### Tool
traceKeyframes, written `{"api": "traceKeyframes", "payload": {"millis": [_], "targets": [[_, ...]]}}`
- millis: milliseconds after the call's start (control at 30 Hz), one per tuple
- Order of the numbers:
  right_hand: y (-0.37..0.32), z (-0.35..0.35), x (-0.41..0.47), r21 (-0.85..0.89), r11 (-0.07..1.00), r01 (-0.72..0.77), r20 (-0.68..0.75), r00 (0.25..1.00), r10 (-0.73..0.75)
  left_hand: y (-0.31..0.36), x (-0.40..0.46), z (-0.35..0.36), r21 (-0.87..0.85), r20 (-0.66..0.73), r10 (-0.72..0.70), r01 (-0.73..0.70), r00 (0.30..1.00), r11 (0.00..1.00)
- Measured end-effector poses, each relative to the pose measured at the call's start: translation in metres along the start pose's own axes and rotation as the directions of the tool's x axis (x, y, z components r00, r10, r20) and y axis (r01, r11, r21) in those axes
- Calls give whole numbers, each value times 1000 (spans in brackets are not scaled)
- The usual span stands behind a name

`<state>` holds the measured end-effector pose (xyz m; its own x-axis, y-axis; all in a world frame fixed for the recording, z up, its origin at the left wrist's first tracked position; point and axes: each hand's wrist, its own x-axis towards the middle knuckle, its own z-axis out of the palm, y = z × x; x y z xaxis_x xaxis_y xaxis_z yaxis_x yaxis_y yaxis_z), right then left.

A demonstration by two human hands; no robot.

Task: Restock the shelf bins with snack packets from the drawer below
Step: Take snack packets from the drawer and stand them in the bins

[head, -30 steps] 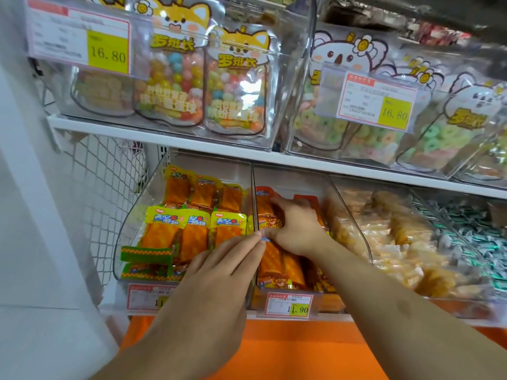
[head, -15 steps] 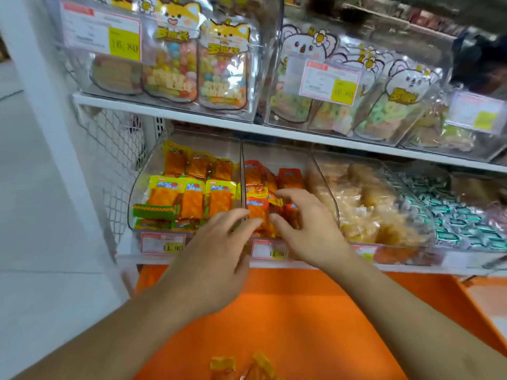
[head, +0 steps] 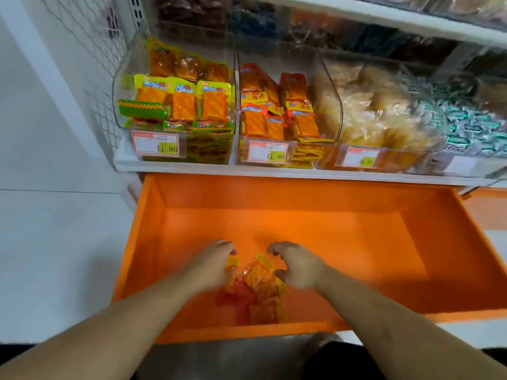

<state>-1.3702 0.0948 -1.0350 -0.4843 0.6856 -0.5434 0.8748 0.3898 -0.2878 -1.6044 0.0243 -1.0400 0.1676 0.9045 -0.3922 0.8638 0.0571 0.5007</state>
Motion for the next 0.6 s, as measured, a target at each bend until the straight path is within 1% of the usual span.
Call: {"api": "traceKeyframes", "payload": {"millis": [33, 100, 233, 300, 333, 467, 600], "targets": [[6, 7, 10, -23, 1000, -11, 41, 999, 12, -6, 7, 9, -13, 30, -9, 10, 1000, 1000], [13, 17, 30, -77, 997, 12, 95, 995, -4, -16, 21, 23, -25, 72, -35, 36, 997, 999], [19, 35, 69, -163, 974, 156, 165, 978, -129, -39, 51, 50, -41, 132, -37, 43, 991, 998], [18, 46, 85, -179, 961, 210, 160, 970, -182, -52, 62, 63, -74, 148, -36, 47, 988, 996], [18, 52, 90, -195, 954, 226, 153, 968, -198, -58, 66, 68, -64, 150, -39, 49, 988, 997], [28, 70, 105, -285, 915, 285, 148, 956, -252, -73, 81, 87, 123, 161, -85, 65, 983, 990], [33, 76, 109, -298, 900, 320, 97, 948, -304, -72, 86, 96, 91, 131, -108, 96, 986, 991]]}}
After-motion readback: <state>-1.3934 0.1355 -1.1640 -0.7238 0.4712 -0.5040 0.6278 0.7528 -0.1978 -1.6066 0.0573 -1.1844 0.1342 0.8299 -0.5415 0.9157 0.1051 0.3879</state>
